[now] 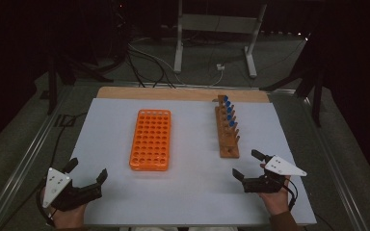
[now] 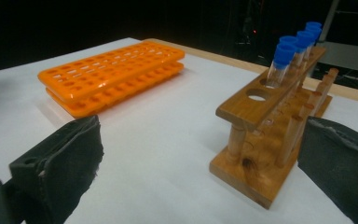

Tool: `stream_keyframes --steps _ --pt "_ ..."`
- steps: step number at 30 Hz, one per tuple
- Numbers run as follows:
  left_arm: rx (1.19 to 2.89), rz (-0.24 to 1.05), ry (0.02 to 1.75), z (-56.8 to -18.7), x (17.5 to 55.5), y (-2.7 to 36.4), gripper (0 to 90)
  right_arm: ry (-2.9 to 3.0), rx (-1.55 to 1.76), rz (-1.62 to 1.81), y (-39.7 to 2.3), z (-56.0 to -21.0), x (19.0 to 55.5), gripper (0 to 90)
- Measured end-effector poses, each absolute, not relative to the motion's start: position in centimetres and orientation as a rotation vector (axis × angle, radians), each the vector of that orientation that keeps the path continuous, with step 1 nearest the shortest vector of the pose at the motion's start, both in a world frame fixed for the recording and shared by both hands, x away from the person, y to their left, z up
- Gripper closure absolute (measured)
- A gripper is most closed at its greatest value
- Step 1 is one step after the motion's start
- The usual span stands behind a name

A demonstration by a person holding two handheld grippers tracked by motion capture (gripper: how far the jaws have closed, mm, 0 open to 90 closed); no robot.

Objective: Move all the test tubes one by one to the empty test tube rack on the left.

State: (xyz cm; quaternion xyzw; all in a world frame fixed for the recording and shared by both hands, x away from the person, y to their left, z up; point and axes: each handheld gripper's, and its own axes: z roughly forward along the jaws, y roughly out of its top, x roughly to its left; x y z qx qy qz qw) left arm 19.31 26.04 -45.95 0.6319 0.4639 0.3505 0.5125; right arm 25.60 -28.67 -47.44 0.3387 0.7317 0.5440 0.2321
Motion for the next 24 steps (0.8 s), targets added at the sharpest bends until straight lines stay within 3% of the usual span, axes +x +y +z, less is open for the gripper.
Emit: stream_keyframes --steps 24 --pt "1.488 0.843 1.169 -46.6 19.3 26.2 1.1 2.024 0.962 1.411 -27.2 -43.2 28.0 0.0"
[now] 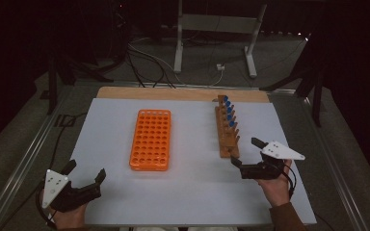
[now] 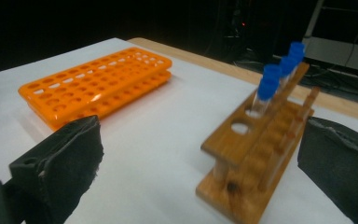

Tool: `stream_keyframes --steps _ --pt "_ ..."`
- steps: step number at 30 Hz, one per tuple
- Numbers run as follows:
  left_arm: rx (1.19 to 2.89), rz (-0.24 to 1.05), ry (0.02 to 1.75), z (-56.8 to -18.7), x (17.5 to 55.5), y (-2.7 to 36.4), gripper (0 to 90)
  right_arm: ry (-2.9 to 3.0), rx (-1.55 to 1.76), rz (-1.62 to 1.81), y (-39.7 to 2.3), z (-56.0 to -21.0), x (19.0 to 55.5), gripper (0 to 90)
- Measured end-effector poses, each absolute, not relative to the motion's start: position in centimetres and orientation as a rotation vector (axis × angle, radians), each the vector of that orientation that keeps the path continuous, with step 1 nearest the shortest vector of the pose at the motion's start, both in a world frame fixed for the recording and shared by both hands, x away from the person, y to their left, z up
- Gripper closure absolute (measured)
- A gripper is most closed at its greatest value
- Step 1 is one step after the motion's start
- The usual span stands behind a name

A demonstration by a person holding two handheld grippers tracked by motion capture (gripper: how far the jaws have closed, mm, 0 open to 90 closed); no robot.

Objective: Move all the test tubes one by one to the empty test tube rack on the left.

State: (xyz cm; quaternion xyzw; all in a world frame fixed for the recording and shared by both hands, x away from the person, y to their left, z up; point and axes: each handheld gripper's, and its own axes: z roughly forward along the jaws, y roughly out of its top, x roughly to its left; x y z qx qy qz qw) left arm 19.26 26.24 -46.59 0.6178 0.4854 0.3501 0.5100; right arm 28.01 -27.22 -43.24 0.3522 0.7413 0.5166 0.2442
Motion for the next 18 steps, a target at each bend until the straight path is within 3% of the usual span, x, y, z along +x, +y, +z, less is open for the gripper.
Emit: stream_keyframes --steps 18 --pt "1.469 0.852 1.190 -46.9 19.2 26.5 1.1 1.982 1.015 1.406 -27.4 -41.0 33.8 0.1"
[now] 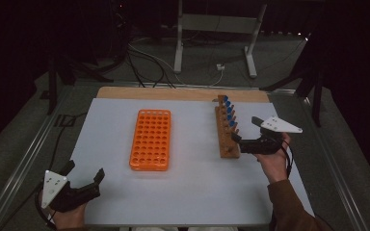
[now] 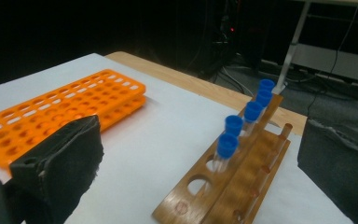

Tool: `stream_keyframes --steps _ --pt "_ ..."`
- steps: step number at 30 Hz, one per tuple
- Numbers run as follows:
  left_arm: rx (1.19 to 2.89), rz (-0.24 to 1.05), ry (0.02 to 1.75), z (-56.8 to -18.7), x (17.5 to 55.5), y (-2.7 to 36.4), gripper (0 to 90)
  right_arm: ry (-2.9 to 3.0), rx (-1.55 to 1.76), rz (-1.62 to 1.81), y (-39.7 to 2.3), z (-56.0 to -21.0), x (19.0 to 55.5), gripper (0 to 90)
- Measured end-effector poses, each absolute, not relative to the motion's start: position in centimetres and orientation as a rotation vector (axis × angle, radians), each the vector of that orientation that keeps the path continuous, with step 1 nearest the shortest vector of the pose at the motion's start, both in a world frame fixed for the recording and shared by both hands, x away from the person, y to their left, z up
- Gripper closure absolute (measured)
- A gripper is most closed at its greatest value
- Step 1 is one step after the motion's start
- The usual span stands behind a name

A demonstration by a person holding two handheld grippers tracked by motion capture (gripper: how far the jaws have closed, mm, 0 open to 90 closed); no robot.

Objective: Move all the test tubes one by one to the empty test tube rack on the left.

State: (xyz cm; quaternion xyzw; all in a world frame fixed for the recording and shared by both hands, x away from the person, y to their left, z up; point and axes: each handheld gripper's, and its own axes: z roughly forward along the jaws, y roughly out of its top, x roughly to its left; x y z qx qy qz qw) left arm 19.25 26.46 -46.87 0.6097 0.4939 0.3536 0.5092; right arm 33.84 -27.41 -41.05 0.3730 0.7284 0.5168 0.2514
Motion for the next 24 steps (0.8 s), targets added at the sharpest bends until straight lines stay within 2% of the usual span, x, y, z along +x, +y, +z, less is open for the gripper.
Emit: stream_keyframes --steps 13,16,18,19,20,21,22,23,24 --pt "1.466 0.847 1.193 -47.0 19.3 26.5 1.1 1.964 1.058 1.366 -27.2 -41.8 36.8 2.3" --pt "1.467 0.845 1.196 -47.0 19.3 26.5 1.2 1.960 1.084 1.354 -27.2 -42.2 37.4 5.2" --pt "1.469 0.843 1.196 -47.1 19.4 26.5 1.2 1.993 1.131 1.347 -27.2 -42.8 38.2 10.9" --pt "1.470 0.841 1.196 -47.1 19.4 26.5 1.2 1.993 1.131 1.347 -27.2 -42.8 38.2 10.9" --pt "1.469 0.839 1.198 -47.1 19.4 26.5 1.2 2.022 1.162 1.323 -27.0 -43.3 38.6 17.1" --pt "1.470 0.838 1.198 -47.2 19.4 26.5 1.2 2.022 1.162 1.323 -27.0 -43.3 38.6 17.1" --pt "1.470 0.837 1.198 -47.2 19.4 26.5 1.2 2.030 1.185 1.321 -26.7 -43.8 38.9 26.0" --pt "1.469 0.837 1.200 -47.2 19.4 26.6 1.2 2.035 1.191 1.317 -26.5 -44.0 38.9 31.1" --pt "1.469 0.837 1.200 -47.2 19.4 26.6 1.2 2.035 1.191 1.317 -26.5 -44.0 38.9 31.1"
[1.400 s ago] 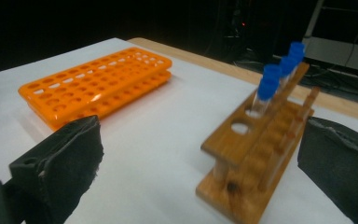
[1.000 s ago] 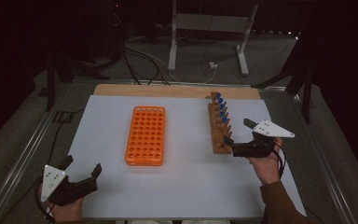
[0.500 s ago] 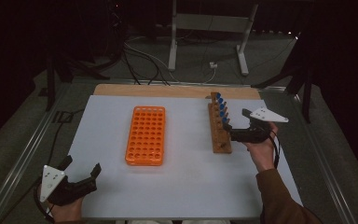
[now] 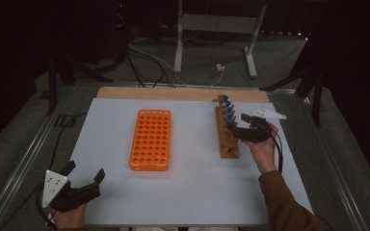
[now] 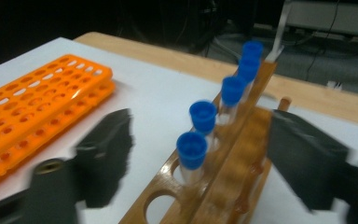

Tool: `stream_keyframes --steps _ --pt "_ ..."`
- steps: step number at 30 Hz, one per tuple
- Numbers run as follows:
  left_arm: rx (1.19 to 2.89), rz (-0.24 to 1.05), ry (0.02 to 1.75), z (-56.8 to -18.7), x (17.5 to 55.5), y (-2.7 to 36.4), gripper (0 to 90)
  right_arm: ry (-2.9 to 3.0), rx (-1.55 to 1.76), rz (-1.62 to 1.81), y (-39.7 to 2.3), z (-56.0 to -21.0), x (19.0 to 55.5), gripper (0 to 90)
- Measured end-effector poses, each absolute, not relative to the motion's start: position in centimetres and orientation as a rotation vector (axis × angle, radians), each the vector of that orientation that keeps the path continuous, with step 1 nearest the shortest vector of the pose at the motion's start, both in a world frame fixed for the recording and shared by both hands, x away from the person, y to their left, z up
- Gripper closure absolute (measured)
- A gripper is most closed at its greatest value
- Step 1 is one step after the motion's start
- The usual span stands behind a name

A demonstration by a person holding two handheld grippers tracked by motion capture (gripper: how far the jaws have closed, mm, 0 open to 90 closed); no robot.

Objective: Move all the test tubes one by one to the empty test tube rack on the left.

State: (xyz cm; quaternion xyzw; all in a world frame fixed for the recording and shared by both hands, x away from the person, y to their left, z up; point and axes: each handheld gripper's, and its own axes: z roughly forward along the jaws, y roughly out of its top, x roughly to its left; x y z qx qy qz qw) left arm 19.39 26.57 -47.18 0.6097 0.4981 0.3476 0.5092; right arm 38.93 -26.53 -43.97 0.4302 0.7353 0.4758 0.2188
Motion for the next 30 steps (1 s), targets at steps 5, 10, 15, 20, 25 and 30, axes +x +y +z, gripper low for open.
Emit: stream_keyframes --steps 5,10,15,20,25,30 --pt "1.461 0.829 1.205 -47.2 19.4 26.7 1.2 2.086 1.191 1.297 -25.9 -44.9 39.3 58.6" --pt "1.456 0.829 1.206 -47.2 19.4 26.8 1.1 2.088 1.217 1.260 -25.4 -45.7 39.4 71.6" --pt "1.457 0.826 1.209 -47.3 19.4 26.8 1.2 2.065 1.231 1.241 -25.3 -46.4 39.3 75.7" --pt "1.458 0.826 1.208 -47.3 19.4 26.7 1.2 2.059 1.230 1.209 -25.1 -46.3 39.4 76.5" --pt "1.463 0.823 1.209 -47.4 19.5 26.7 1.2 2.050 1.231 1.219 -25.2 -46.0 39.2 76.5" --pt "1.465 0.820 1.209 -47.4 19.5 26.7 1.2 2.030 1.211 1.239 -25.4 -44.9 38.9 76.6"
